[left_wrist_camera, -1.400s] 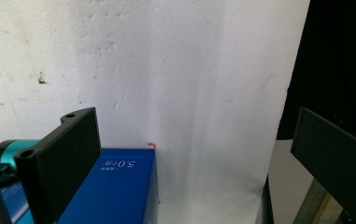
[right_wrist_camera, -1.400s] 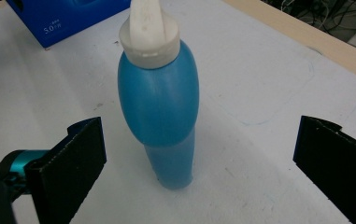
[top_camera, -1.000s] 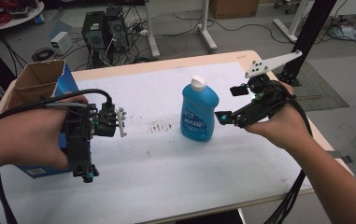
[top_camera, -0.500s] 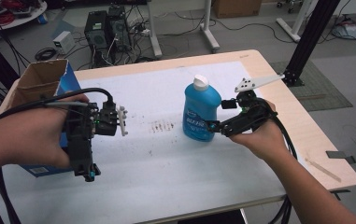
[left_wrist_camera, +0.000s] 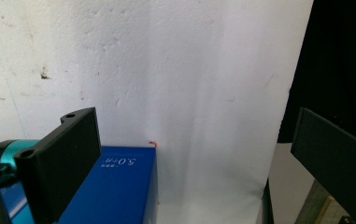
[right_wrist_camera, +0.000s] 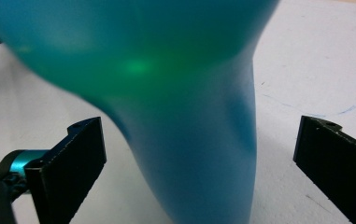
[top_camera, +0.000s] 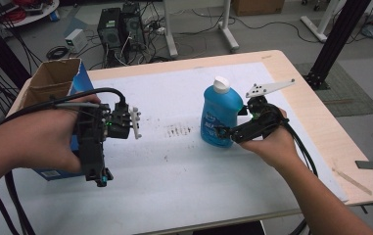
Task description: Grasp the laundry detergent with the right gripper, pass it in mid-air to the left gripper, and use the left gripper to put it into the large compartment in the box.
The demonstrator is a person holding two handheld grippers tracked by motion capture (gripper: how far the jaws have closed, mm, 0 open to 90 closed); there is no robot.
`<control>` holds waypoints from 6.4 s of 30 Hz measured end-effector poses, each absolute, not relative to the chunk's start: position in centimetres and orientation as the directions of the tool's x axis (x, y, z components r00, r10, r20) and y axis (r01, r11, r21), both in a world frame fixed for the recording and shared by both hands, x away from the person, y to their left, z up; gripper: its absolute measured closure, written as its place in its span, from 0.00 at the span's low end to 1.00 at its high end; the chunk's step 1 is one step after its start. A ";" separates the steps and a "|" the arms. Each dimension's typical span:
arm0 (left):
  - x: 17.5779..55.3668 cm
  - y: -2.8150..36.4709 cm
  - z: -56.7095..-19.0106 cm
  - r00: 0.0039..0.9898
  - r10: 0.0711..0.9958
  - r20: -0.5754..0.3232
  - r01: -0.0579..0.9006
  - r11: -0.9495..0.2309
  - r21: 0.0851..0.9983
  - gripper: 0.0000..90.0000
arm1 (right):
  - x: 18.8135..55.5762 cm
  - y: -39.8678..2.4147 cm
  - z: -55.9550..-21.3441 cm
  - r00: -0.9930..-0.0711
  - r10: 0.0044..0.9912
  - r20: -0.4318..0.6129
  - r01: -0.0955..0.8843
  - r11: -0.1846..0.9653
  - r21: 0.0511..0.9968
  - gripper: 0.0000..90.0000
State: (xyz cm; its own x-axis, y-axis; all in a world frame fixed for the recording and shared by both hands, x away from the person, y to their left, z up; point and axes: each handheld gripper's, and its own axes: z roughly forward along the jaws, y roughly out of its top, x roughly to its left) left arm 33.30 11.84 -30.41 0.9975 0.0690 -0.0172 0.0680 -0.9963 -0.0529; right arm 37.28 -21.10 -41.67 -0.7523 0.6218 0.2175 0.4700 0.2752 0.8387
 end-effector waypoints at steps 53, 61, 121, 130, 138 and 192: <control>33.8 12.2 -30.7 0.997 0.076 -0.026 0.074 -0.995 -0.059 0.02 | 37.7 -19.9 -42.6 -0.770 0.611 0.183 0.389 0.224 0.893 0.26; 33.8 12.2 -30.7 0.997 0.075 -0.027 0.074 -0.996 -0.055 0.02 | 37.7 -19.7 -42.7 -0.778 0.602 0.180 0.383 0.227 0.896 0.29; 33.9 11.0 -26.7 0.998 0.070 -0.004 0.070 -0.997 -0.014 0.02 | 33.7 -15.6 -38.3 -0.948 0.313 0.064 0.191 0.394 0.899 0.51; 33.8 9.6 -25.3 0.999 0.049 -0.003 0.049 -0.999 -0.005 0.02 | 33.2 -13.4 -38.5 -0.973 0.223 0.064 0.158 0.430 0.889 0.51; 33.8 8.3 -24.7 1.000 0.025 -0.001 0.025 -1.000 0.002 0.02 | 32.9 -11.3 -38.6 -0.986 0.148 0.081 0.140 0.445 0.885 0.51; 33.4 5.1 -24.3 1.000 0.005 0.007 0.004 -1.000 0.023 0.18 | 33.2 -6.5 -36.9 -0.997 0.037 0.061 0.071 0.433 0.899 0.51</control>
State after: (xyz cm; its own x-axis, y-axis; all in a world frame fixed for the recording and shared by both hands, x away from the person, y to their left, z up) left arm 33.39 5.08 -24.32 1.0000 0.0045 0.0067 0.0044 -0.9997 0.0226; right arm 33.16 -6.50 -36.86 -0.9974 0.0370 0.0614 0.0714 0.4331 0.8985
